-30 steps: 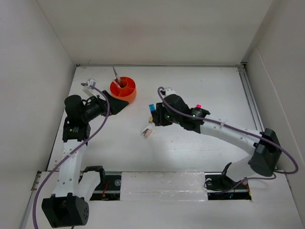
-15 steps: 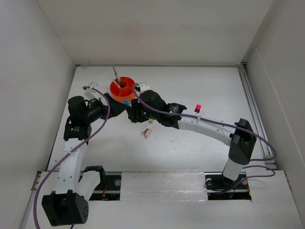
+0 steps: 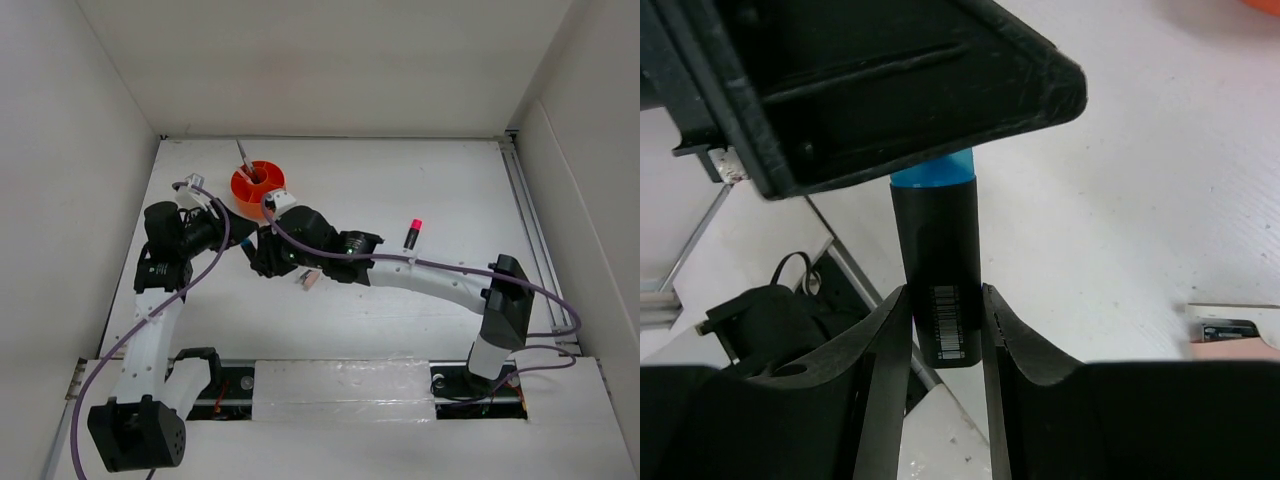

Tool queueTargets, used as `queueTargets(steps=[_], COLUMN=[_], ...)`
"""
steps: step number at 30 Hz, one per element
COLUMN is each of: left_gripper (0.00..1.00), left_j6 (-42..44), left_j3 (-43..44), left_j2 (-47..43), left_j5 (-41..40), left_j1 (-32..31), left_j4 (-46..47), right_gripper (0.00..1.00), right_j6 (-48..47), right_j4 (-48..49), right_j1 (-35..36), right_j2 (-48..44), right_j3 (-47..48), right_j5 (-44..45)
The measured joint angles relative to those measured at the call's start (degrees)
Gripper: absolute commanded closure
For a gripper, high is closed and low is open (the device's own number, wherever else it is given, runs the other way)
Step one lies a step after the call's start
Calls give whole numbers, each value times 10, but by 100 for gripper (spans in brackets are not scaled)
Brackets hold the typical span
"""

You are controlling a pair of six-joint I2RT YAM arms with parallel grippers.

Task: Sort the stationery into containers
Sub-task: Pick up the pen from the center of the board, then place the pen in the storage box.

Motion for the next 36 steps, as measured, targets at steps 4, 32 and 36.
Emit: queueTargets(steps=[4,32,36], left_gripper=[66,100,100], left_j6=[2,-11,-11], left_j3=[0,12,38], left_j2=[1,4,-7], left_j5=[0,-34,-128], left_j1=[0,0,-1], left_j4=[0,13,31], right_gripper=[100,19,18], right_j6=[0,0,-6], right_j4=[0,-4,-6], right_j1=[6,7,-2], right_j2=[0,44,-23], right_j3=[5,26,-57], right_j5=[6,95,115])
